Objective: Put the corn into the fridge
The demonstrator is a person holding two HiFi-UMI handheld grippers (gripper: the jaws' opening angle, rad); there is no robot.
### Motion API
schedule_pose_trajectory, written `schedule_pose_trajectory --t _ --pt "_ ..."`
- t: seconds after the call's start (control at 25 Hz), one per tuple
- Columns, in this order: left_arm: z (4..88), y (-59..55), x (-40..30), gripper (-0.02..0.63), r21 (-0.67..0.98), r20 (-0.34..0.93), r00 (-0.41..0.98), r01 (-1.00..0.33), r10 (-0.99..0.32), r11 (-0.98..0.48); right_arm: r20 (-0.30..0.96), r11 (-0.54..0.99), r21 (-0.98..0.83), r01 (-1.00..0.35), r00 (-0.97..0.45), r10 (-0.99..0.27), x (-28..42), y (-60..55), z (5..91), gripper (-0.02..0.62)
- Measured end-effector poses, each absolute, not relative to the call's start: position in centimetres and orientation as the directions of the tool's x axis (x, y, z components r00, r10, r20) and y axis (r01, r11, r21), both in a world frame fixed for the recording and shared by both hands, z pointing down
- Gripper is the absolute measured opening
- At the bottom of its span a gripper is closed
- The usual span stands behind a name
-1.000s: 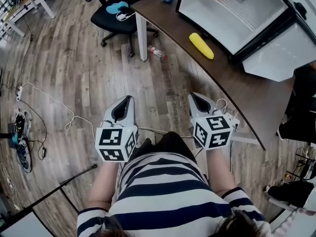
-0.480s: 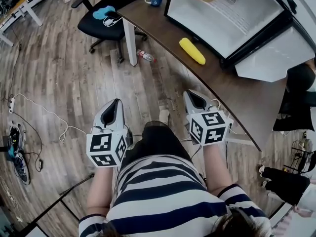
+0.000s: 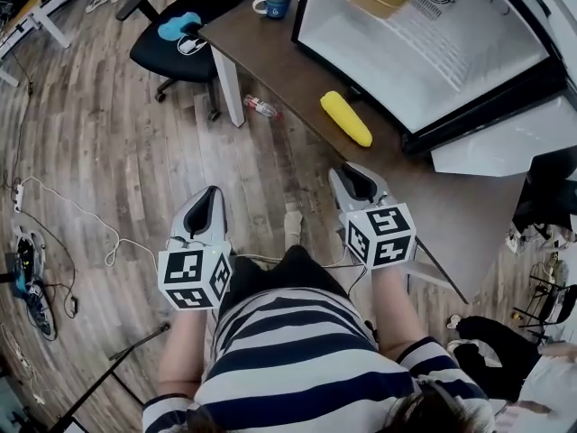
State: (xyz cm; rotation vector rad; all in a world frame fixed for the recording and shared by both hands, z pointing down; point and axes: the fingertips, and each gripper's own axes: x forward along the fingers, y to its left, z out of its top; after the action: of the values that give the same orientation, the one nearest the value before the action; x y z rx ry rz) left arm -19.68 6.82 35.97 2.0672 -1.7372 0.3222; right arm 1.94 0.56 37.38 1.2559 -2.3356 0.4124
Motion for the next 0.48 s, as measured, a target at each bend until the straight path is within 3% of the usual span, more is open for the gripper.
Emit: schedule_pose_trajectory --t 0.48 --pt "37.6 -2.9 -15.6 0.000 0.179 0.476 0.203 -0.975 -0.856 -0.132 0.579 0.609 0.017 -0.793 -0.488 -0.653 4.6 -8.7 39.4 0.203"
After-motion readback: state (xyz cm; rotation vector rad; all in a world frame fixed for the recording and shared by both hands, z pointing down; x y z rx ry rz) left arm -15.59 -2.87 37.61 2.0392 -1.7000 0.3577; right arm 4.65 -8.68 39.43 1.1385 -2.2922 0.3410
